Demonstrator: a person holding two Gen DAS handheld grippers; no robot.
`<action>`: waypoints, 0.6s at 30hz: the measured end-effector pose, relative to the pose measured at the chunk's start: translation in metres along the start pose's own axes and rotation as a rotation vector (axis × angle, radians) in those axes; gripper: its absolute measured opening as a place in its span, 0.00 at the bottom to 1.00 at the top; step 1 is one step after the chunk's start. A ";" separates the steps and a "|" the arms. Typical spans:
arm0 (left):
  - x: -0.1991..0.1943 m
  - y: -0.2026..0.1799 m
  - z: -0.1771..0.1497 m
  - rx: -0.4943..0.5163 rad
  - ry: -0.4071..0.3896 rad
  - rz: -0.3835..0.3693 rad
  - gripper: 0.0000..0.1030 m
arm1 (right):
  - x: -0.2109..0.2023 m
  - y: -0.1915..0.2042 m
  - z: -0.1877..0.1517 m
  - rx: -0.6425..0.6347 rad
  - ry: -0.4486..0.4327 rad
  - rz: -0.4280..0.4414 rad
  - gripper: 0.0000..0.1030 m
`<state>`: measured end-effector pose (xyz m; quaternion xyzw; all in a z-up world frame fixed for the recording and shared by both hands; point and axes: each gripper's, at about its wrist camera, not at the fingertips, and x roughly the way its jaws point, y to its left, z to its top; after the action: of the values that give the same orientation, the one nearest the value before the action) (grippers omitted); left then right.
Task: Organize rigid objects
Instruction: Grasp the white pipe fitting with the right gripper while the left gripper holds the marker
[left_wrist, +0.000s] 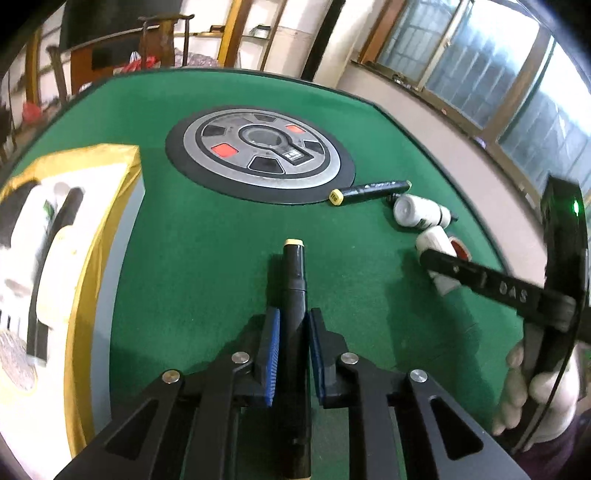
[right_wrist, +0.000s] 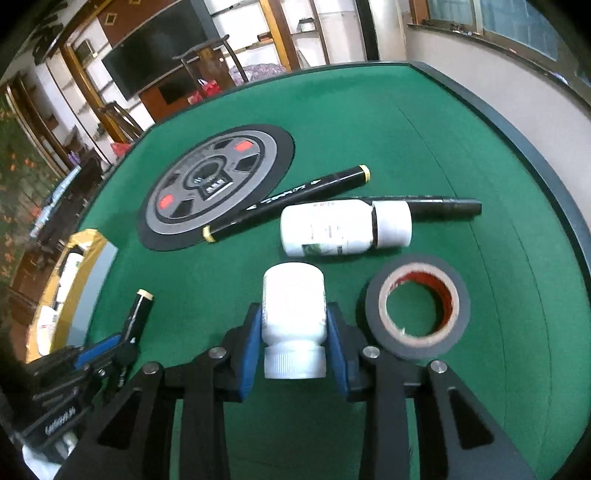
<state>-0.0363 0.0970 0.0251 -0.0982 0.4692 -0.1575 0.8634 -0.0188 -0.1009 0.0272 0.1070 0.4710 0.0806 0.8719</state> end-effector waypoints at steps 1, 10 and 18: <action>-0.005 0.002 -0.001 -0.011 -0.011 -0.018 0.14 | -0.001 -0.002 0.000 0.005 -0.003 0.012 0.31; -0.071 0.014 -0.008 -0.093 -0.155 -0.207 0.15 | -0.041 0.030 -0.018 -0.018 -0.048 0.151 0.32; -0.162 0.067 -0.022 -0.153 -0.324 -0.232 0.15 | -0.059 0.096 -0.017 -0.115 -0.055 0.245 0.32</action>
<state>-0.1259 0.2185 0.1182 -0.2407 0.3206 -0.2018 0.8936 -0.0696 -0.0212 0.0907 0.1157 0.4248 0.2106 0.8728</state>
